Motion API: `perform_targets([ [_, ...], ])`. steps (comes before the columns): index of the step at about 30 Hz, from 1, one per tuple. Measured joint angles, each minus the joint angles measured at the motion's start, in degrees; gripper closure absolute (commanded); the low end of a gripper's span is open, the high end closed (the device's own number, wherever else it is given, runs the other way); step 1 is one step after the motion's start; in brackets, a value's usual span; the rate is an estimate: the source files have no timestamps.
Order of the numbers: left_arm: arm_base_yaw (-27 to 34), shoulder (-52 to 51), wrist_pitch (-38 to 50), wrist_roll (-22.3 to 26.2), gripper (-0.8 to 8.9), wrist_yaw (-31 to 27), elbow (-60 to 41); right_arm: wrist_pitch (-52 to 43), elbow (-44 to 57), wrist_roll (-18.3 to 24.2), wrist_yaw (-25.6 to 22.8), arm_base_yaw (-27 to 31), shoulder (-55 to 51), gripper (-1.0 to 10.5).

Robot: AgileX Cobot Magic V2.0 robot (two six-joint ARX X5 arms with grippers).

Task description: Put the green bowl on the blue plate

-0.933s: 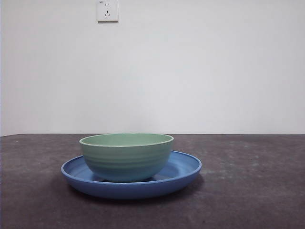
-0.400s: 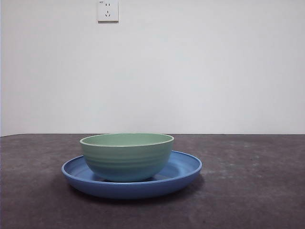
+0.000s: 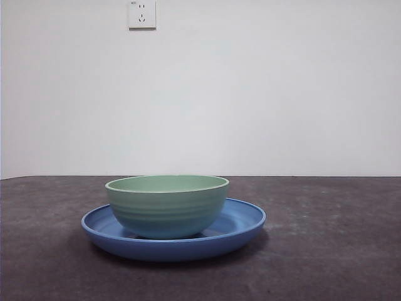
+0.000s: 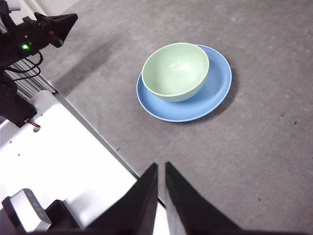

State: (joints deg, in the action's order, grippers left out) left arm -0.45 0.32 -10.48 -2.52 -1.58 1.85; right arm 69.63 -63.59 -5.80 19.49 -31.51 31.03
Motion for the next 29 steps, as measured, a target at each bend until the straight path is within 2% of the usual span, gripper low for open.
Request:
perform_targets([
  [12,0.00,0.00,0.00,0.00,7.90,0.00,0.00,0.00,0.00,0.00,0.02,1.05,0.00,9.2],
  [15,0.00,0.00,0.00,0.00,7.90,0.00,0.00,0.00,0.00,0.07,0.04,5.70,0.00,9.2],
  [18,0.00,0.00,0.00,0.00,7.90,0.00,0.00,-1.49,0.28,2.43,0.00,13.42,-0.20,9.2],
  [23,0.00,0.00,0.00,0.00,7.90,0.00,0.00,-17.07,8.13,8.15,0.02,26.47,-4.39,9.2],
  [26,0.00,0.00,0.00,0.00,7.90,0.00,0.00,-29.97,16.81,9.05,0.31,33.03,-8.68,9.2],
  [29,0.00,0.00,0.00,0.00,7.90,0.02,0.00,-41.05,25.57,9.05,-0.28,36.61,-13.07,9.2],
])
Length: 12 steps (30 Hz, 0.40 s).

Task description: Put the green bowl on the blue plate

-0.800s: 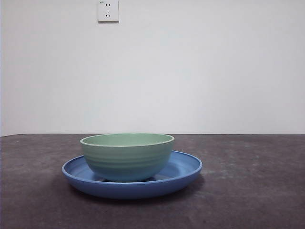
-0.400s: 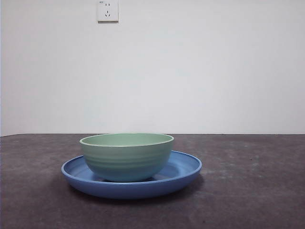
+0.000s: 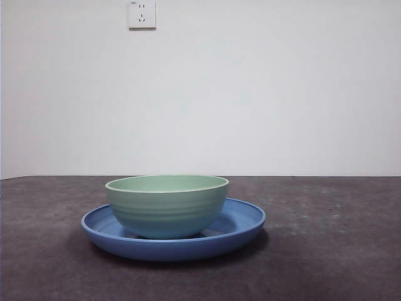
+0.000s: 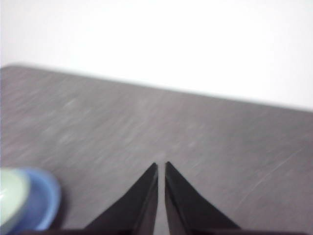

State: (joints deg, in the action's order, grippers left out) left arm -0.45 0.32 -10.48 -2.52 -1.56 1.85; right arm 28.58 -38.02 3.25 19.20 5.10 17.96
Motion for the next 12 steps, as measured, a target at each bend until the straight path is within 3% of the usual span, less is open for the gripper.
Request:
perform_targets([
  [7,0.00,0.00,0.00,0.00,7.90,-0.02,0.00,-19.87,20.46,-0.33,-4.96,-0.28,-9.92,9.2],
  [12,0.00,0.00,0.00,0.00,7.90,-0.02,0.00,-22.45,28.50,-3.28,-11.72,-0.61,-13.94,9.2],
])
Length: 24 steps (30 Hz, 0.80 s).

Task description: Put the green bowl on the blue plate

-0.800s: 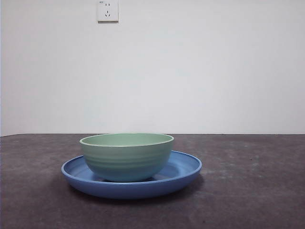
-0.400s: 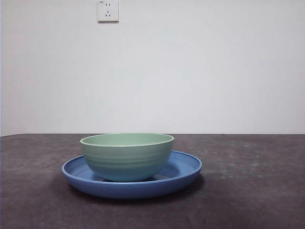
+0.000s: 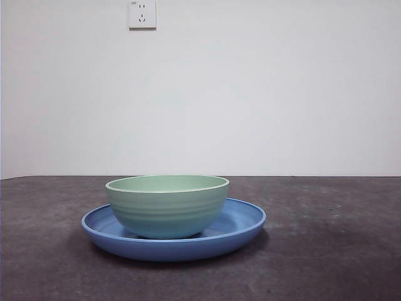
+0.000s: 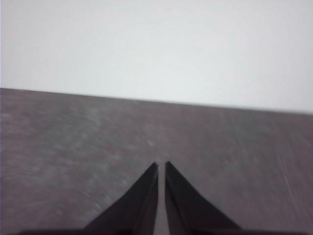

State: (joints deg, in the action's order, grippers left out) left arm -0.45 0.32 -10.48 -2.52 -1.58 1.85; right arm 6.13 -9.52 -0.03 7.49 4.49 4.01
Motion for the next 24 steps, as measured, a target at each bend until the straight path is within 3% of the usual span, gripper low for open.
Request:
perform_targets([
  [5,0.00,0.00,0.00,0.00,7.90,0.00,0.00,-0.31,4.59,-2.82,-8.33,-1.18,-1.73,9.2],
  [10,0.00,0.00,0.00,0.00,7.90,0.00,0.00,-0.37,7.43,-3.32,-13.33,-2.25,-2.80,9.2],
  [24,0.00,0.00,0.00,0.00,7.90,0.00,0.00,3.10,8.59,-3.37,-13.09,-2.56,-3.76,9.2],
])
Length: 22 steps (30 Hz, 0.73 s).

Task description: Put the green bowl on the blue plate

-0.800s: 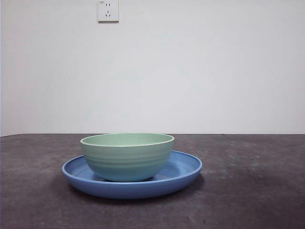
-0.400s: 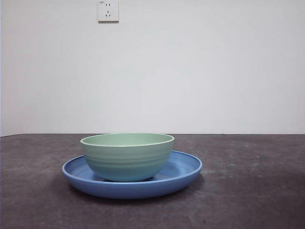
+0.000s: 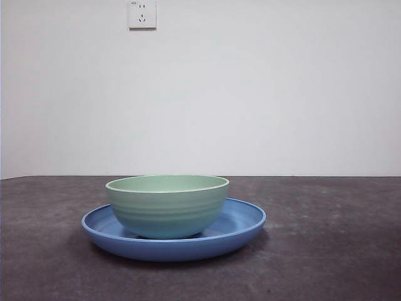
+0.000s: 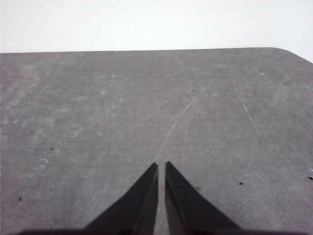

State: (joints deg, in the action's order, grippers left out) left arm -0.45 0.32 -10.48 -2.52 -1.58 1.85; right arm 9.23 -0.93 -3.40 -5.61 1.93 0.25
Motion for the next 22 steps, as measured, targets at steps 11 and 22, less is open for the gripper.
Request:
perform_targets([
  [11,0.00,0.00,0.00,0.00,7.90,0.00,0.00,0.28,0.00,-0.07,3.13,-1.70,0.00,9.2],
  [22,0.00,0.00,0.00,0.00,7.90,0.00,0.00,0.46,0.00,0.13,9.77,-1.95,0.00,9.2],
])
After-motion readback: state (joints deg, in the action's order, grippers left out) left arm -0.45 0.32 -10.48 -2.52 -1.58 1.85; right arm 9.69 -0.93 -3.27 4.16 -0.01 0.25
